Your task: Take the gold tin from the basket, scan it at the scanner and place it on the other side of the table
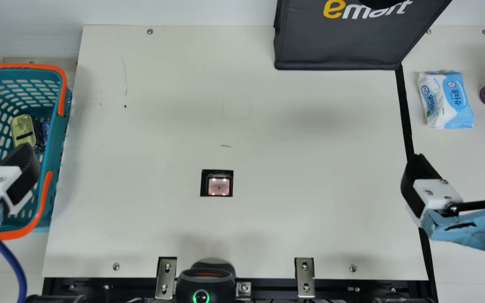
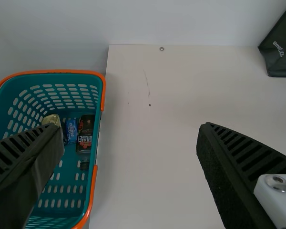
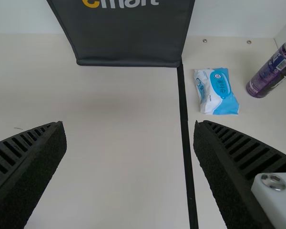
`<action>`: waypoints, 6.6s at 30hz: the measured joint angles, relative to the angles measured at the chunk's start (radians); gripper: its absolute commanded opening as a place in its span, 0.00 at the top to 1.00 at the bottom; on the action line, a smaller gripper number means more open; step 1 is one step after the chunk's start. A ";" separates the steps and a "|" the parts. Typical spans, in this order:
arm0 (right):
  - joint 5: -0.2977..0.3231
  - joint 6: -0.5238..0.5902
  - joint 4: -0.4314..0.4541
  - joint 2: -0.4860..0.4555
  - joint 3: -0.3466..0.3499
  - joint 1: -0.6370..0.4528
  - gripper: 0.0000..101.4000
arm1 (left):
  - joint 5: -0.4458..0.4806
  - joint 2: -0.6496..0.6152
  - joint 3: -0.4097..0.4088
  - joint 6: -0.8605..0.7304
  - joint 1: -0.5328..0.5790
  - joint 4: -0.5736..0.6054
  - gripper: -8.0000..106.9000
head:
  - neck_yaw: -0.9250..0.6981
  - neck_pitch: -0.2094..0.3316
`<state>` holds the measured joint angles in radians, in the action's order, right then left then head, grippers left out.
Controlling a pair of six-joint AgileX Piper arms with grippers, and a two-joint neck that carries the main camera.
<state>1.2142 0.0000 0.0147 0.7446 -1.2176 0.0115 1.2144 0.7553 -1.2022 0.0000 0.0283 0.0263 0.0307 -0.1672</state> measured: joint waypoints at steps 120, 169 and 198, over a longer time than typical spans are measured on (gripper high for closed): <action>0.001 0.000 0.000 0.000 0.000 0.000 0.06 | -0.475 1.011 0.068 -0.453 -0.651 0.131 0.15 | -0.350 0.000; 0.000 0.000 0.000 0.000 0.000 0.000 0.06 | -0.908 1.347 0.054 -0.321 -0.634 0.302 0.15 | -0.350 0.000; 0.000 0.000 0.000 0.000 0.000 0.000 0.06 | -1.061 1.448 0.047 -0.491 -0.605 0.548 0.15 | -0.350 0.000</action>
<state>1.2138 0.0000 0.0147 0.7446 -1.2176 0.0115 0.1530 2.2033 -1.1550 -0.4908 -0.5771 0.5745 -0.3191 -0.1672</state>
